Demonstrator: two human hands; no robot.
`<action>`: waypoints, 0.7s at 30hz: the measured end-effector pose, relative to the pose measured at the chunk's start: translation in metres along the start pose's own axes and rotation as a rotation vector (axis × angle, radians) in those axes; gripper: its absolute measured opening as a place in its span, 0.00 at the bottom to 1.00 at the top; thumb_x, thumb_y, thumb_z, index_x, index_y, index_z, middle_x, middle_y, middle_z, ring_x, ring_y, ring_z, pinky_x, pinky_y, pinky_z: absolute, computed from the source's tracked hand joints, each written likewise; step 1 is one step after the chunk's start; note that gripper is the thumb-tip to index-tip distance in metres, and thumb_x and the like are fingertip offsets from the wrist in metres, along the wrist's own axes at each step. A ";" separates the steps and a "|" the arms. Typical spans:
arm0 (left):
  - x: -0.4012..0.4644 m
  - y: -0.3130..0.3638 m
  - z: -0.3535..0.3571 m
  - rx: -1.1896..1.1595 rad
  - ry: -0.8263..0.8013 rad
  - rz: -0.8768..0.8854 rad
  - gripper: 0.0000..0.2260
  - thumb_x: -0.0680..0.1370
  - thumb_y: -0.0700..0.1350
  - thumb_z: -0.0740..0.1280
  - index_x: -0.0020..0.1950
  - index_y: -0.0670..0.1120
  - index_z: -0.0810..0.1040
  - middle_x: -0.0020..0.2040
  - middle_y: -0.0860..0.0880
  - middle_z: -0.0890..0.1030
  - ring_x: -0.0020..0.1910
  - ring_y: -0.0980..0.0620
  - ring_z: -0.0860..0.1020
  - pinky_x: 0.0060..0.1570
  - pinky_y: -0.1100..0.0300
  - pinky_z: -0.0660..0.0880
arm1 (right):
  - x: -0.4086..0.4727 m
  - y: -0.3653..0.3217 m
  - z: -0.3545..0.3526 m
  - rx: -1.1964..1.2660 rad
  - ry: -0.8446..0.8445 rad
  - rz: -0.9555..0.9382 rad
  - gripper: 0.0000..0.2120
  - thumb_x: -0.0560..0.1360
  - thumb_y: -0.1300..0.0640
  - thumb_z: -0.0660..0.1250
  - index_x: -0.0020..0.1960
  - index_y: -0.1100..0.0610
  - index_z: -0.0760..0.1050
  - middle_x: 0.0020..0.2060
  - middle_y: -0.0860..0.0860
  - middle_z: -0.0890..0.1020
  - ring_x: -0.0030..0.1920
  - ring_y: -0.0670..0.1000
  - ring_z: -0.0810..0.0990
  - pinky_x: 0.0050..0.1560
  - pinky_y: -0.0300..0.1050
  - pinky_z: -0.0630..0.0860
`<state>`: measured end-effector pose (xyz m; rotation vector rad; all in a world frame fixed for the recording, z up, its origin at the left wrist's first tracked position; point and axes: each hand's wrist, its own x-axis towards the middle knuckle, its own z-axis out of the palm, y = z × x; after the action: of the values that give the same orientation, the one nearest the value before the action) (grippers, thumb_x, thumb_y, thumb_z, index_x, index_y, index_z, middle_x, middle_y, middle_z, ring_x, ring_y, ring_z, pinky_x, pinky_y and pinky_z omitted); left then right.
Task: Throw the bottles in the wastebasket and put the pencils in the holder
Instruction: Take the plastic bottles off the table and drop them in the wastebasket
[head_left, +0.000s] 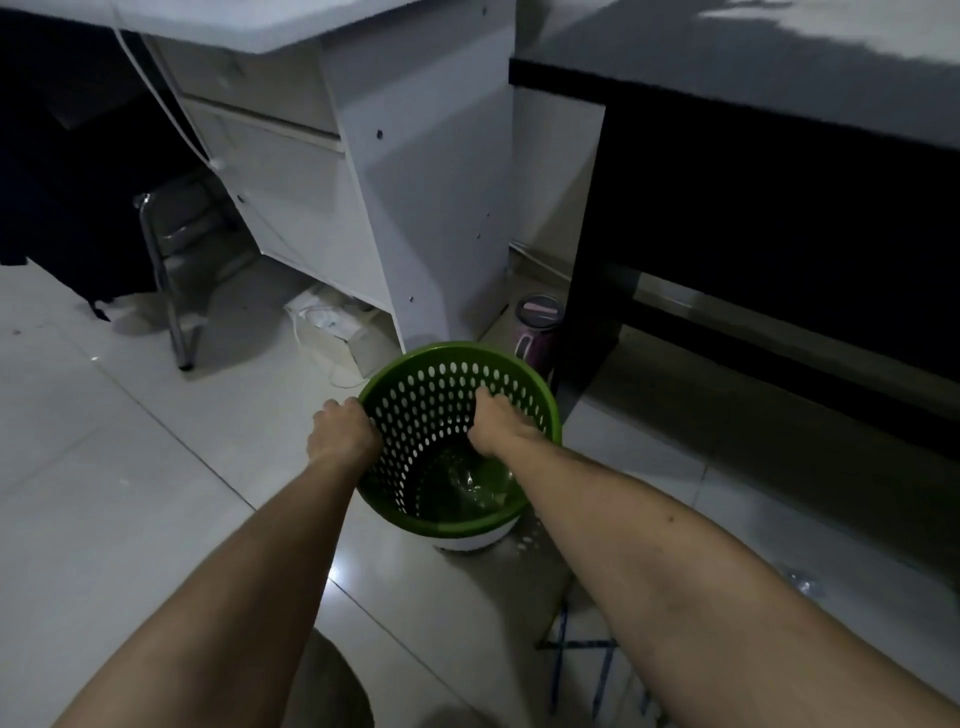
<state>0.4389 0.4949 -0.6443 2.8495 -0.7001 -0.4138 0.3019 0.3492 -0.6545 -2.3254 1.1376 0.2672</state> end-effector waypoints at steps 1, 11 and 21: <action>-0.007 0.007 -0.009 0.002 -0.013 0.004 0.17 0.77 0.47 0.63 0.64 0.43 0.73 0.59 0.41 0.74 0.58 0.40 0.74 0.57 0.43 0.77 | -0.007 -0.002 -0.010 -0.004 0.009 0.001 0.22 0.77 0.59 0.66 0.69 0.55 0.66 0.63 0.58 0.75 0.60 0.62 0.78 0.56 0.56 0.76; -0.098 0.114 -0.222 0.007 -0.116 0.125 0.21 0.77 0.48 0.62 0.67 0.41 0.70 0.66 0.39 0.71 0.65 0.38 0.70 0.62 0.46 0.72 | -0.146 -0.075 -0.200 -0.001 -0.033 -0.017 0.21 0.78 0.58 0.62 0.70 0.54 0.66 0.65 0.57 0.75 0.62 0.62 0.77 0.57 0.55 0.77; -0.182 0.269 -0.450 -0.060 -0.146 0.336 0.19 0.76 0.51 0.61 0.64 0.42 0.71 0.64 0.42 0.72 0.64 0.40 0.70 0.61 0.45 0.71 | -0.291 -0.104 -0.437 -0.010 0.075 0.008 0.17 0.79 0.56 0.64 0.66 0.54 0.67 0.62 0.56 0.74 0.64 0.60 0.74 0.57 0.57 0.74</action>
<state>0.3081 0.3943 -0.1149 2.5956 -1.1490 -0.5785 0.1774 0.3603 -0.1343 -2.3579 1.1840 0.1897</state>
